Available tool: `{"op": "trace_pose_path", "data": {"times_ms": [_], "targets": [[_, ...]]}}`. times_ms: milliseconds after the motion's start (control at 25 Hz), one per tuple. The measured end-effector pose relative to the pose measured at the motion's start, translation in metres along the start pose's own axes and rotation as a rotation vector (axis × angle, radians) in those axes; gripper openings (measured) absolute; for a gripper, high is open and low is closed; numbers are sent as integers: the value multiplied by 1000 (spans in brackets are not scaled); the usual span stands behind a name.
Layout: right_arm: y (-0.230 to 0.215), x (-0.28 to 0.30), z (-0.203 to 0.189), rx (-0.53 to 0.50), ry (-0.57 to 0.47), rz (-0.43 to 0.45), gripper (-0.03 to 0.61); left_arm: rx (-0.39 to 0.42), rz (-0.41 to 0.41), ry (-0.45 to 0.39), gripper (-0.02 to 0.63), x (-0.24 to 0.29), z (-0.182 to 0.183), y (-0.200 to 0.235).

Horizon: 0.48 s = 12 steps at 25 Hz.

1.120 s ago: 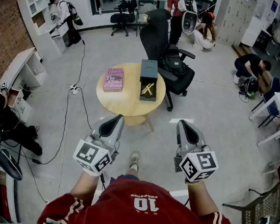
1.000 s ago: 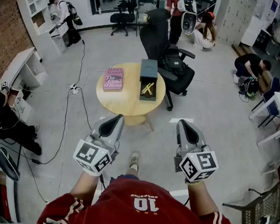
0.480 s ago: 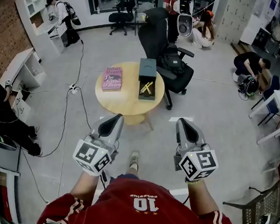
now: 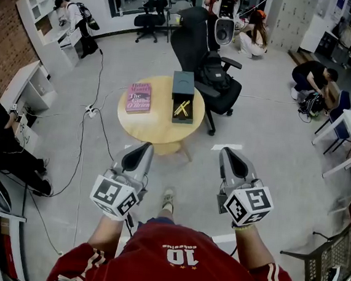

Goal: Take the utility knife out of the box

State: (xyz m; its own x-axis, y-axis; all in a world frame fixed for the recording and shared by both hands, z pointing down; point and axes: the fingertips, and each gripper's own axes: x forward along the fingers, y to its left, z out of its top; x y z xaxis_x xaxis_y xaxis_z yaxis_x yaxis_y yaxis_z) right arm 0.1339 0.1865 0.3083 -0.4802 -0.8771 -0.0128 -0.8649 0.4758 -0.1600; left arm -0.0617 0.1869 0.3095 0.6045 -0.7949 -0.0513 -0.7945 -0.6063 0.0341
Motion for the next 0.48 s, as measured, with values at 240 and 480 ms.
{"op": "trace_pose_path", "data": {"times_ms": [240,480], "targets": [[1,4,-3,-4,9,3,0,-5,2,5,3,0,-3,2],[0,13,-3,-4,14,6,0,-11,9,11,3,3,-5,10]]}}
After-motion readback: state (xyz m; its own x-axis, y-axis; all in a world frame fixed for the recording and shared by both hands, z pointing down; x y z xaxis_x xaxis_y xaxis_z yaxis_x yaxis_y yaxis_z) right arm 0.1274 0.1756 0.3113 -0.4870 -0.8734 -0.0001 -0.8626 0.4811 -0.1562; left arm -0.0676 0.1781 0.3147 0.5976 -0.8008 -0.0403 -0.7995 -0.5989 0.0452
